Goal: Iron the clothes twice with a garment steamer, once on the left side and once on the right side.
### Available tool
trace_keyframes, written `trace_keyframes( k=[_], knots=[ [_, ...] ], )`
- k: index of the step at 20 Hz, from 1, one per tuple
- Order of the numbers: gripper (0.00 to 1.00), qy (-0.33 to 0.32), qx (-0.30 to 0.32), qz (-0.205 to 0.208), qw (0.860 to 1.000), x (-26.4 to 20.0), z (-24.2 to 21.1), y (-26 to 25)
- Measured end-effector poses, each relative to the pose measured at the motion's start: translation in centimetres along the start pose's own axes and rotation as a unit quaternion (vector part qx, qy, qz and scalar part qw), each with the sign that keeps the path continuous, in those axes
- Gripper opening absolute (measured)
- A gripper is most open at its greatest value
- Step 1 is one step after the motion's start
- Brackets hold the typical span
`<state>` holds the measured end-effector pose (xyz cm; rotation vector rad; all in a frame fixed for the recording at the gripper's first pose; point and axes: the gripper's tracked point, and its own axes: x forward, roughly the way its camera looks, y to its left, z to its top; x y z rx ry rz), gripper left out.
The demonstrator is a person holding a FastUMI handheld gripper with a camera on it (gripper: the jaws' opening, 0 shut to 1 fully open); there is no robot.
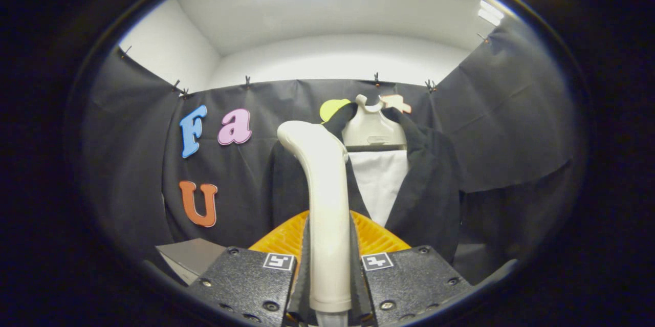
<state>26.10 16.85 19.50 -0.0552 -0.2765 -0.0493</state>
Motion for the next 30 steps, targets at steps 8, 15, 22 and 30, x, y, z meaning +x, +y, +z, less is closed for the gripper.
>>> trace_keyframes(
  k=[8,15,22,30],
  knots=[
    [0.35,0.029,-0.008,0.007,1.0,0.8,-3.3,-1.7],
    [0.35,0.072,-0.017,0.004,0.997,-1.5,-7.4,-4.4],
    [0.35,0.103,-0.033,0.007,0.994,-3.5,-10.5,-5.6],
    [0.35,0.124,-0.06,0.022,0.99,-6.0,-13.3,-5.6]
  ],
)
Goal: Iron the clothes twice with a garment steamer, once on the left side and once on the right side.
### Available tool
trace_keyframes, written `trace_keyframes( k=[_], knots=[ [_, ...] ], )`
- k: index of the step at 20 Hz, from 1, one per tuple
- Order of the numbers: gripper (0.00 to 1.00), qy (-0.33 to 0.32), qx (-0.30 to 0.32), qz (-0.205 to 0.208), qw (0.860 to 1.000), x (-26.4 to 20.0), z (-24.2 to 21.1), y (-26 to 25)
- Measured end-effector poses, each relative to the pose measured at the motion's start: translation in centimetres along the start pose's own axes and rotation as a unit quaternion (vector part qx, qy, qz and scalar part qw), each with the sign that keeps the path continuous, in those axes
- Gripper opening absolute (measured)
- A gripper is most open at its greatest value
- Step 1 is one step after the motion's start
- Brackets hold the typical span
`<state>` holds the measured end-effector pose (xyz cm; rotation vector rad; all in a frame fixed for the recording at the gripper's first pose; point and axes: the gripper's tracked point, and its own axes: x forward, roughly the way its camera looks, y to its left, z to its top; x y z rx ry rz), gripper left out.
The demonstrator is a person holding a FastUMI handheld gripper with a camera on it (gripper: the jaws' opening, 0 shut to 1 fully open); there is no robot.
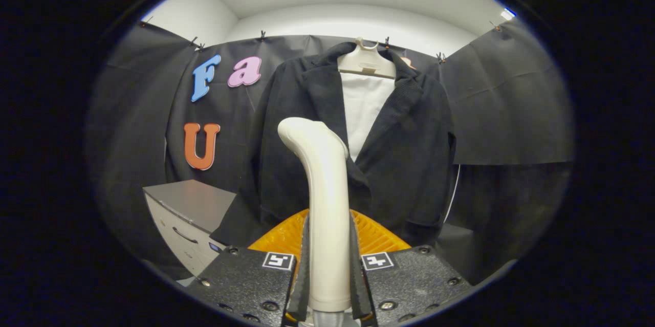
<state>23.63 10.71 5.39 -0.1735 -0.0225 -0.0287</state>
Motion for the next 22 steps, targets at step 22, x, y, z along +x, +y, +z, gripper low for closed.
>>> trace_keyframes(
  k=[22],
  knots=[
    [0.35,0.157,-0.037,-0.027,0.987,-4.2,-14.6,-0.6]
  ],
)
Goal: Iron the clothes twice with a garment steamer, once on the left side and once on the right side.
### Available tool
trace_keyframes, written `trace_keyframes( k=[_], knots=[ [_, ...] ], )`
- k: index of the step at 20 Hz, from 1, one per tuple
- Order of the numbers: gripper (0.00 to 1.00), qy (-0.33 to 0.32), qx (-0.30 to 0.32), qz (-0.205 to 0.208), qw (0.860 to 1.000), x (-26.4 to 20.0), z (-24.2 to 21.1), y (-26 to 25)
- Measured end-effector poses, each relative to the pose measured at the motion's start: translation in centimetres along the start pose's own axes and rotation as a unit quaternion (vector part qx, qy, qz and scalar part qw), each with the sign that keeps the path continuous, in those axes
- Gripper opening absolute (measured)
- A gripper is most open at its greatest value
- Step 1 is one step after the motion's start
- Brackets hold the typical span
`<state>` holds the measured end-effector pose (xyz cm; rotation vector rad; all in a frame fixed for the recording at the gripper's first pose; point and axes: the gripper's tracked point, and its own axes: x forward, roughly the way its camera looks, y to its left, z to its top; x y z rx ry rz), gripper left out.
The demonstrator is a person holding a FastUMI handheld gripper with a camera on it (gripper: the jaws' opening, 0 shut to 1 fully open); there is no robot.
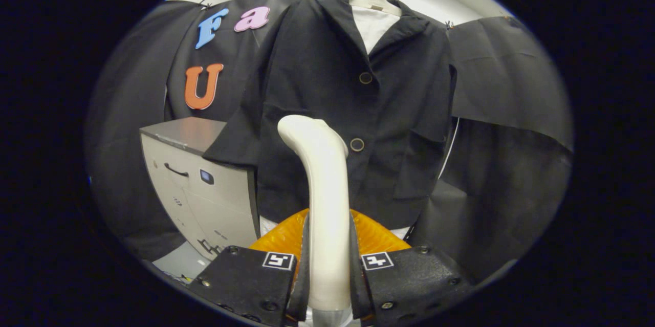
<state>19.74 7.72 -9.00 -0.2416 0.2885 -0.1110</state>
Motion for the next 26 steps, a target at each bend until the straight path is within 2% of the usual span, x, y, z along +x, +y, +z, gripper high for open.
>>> trace_keyframes(
  k=[18,22,26],
  knots=[
    [0.35,0.132,0.013,-0.027,0.991,-1.1,-12.3,1.2],
    [0.35,0.121,0.017,-0.026,0.992,-2.3,-11.3,0.7],
    [0.35,0.085,0.04,-0.042,0.995,-4.4,-6.4,-2.1]
  ],
)
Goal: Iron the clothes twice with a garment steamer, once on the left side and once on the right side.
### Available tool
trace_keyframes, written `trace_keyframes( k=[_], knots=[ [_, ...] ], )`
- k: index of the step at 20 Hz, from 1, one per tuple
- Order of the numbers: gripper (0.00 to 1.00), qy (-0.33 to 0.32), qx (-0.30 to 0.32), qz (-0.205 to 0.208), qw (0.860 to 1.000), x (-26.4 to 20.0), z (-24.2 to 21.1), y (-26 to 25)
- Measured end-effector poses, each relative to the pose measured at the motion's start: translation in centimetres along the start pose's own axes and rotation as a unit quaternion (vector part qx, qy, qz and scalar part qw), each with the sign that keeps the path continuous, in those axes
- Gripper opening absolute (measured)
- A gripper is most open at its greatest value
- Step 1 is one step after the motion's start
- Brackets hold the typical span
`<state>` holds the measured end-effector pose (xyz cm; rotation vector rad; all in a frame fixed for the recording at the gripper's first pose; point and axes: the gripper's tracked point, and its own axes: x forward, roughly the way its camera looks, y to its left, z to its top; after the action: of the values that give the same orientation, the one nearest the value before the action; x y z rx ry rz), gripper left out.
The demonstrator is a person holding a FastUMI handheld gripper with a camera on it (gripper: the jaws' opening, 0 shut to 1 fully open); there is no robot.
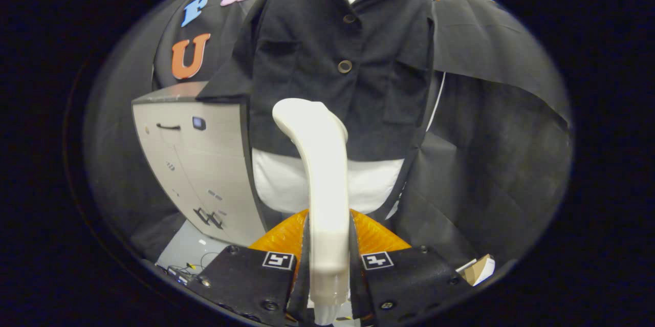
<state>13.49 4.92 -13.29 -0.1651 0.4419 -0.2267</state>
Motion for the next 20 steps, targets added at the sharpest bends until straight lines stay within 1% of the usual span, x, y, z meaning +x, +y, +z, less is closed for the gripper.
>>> trace_keyframes(
  k=[3,6,9,12,17,20],
  knots=[
    [0.35,-0.055,0.022,-0.002,0.998,-1.6,5.4,-2.9],
    [0.35,-0.121,0.039,0.002,0.992,-1.4,11.5,-4.9],
    [0.35,-0.185,0.053,0.016,0.981,-1.4,17.3,-6.8],
    [0.35,-0.261,0.055,0.013,0.964,-1.6,22.5,-10.6],
    [0.35,-0.31,0.074,0.047,0.947,0.1,28.2,-13.7],
    [0.35,-0.335,0.079,0.073,0.936,0.9,31.0,-14.6]
  ],
)
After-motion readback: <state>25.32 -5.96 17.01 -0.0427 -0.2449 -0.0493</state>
